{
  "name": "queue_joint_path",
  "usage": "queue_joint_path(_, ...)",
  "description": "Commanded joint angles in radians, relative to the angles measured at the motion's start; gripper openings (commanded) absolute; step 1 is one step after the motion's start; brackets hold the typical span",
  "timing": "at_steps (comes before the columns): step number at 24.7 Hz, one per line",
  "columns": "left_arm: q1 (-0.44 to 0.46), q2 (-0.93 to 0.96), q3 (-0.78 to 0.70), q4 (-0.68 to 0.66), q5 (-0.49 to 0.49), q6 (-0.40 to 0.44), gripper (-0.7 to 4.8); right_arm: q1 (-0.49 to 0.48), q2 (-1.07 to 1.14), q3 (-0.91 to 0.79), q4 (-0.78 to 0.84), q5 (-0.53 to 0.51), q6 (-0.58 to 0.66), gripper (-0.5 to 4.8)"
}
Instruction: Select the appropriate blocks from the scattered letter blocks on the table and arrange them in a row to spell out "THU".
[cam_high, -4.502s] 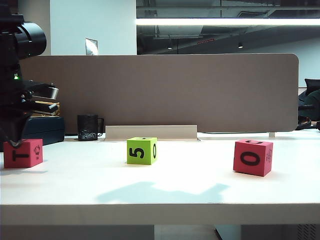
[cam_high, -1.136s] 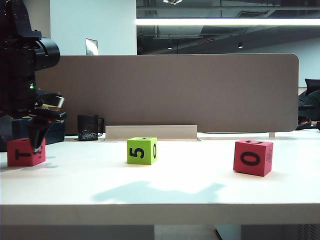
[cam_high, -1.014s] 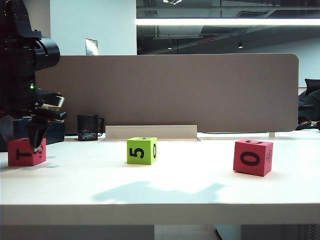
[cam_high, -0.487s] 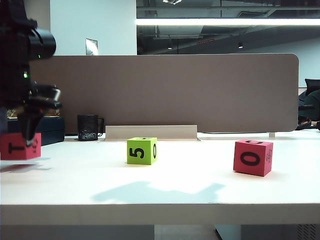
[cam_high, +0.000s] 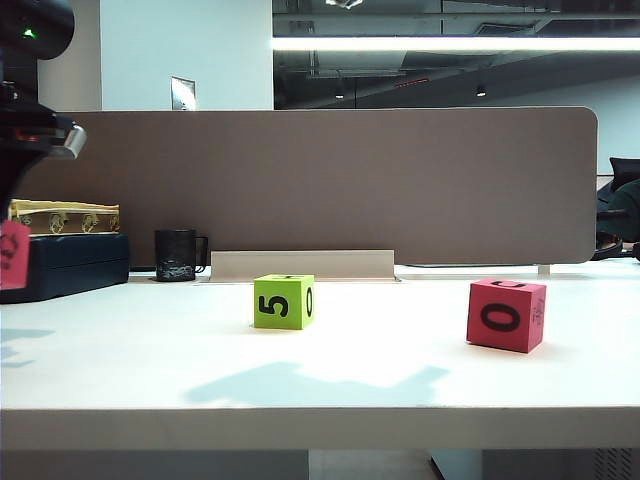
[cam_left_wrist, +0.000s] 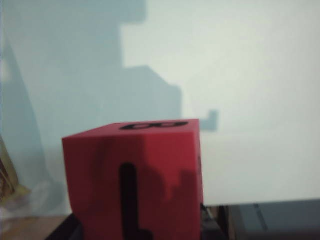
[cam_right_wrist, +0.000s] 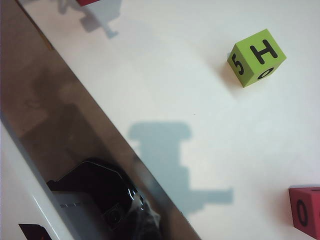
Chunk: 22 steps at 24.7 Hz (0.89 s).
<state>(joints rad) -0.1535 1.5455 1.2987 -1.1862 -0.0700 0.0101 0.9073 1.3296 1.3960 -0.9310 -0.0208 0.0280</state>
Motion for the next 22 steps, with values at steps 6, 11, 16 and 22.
queue_joint_path(6,-0.001,0.071,0.006,-0.055,0.039,0.013,2.13,0.002,-0.002,0.004,0.016,-0.008,-0.003,-0.05)
queue_joint_path(11,-0.018,0.14,0.006,-0.129,0.075,0.014,2.13,0.003,-0.002,0.004,0.015,-0.008,-0.003,-0.05)
queue_joint_path(16,-0.027,0.145,0.033,-0.163,0.074,0.019,2.09,0.003,-0.002,0.004,0.015,-0.008,-0.003,-0.05)
queue_joint_path(22,-0.026,0.2,0.122,-0.229,0.074,0.027,2.09,0.004,-0.002,0.004,0.015,-0.008,-0.003,-0.05)
